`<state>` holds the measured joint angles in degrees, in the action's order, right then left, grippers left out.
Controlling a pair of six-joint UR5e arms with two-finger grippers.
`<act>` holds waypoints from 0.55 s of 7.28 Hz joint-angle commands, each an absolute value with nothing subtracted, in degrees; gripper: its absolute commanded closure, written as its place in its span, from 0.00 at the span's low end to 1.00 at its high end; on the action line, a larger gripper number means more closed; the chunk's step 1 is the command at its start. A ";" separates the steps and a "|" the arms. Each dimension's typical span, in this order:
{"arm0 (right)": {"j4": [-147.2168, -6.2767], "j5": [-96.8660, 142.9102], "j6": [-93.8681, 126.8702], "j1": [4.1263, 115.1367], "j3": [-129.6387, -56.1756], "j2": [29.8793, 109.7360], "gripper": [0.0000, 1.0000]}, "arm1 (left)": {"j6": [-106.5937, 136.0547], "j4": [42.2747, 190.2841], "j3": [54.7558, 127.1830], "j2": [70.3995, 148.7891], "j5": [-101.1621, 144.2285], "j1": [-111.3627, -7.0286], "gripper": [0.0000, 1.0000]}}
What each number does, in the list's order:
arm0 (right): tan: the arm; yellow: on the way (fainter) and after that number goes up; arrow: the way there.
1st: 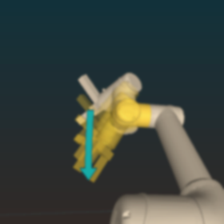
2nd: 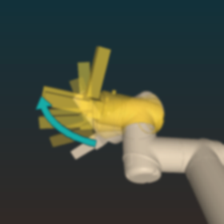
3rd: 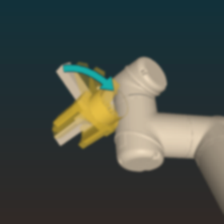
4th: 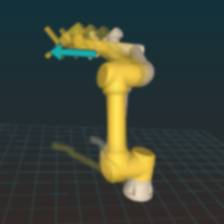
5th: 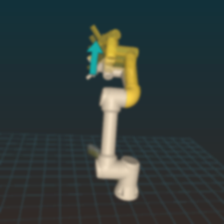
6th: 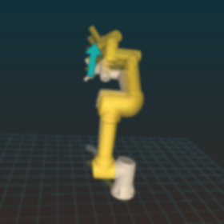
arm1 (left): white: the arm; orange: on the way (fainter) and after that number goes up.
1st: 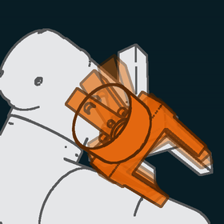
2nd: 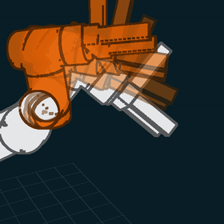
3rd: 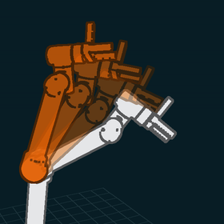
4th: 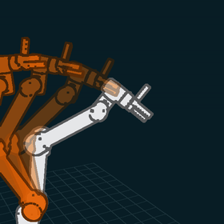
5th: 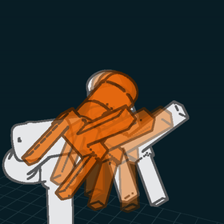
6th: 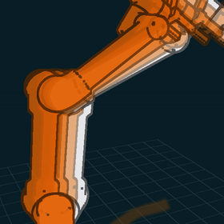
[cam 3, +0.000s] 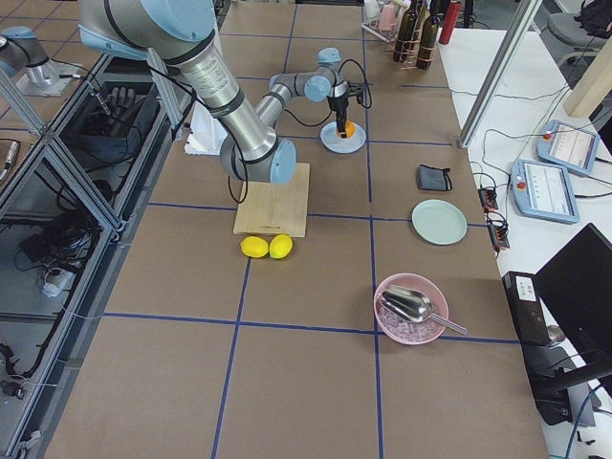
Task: Pick orange to plate
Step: 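Carry the orange with the right gripper over the light blue plate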
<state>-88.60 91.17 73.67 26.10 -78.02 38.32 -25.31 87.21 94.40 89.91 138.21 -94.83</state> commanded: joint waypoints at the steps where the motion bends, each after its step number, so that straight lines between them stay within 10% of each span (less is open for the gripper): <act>1: -88.33 90.18 74.62 25.05 -76.03 38.06 0.54 | -25.31 87.28 94.39 89.91 138.16 -94.83 0.00; 4: -86.24 89.74 77.76 24.44 -75.50 38.06 0.04 | -25.31 87.28 94.39 89.91 137.90 -94.83 0.00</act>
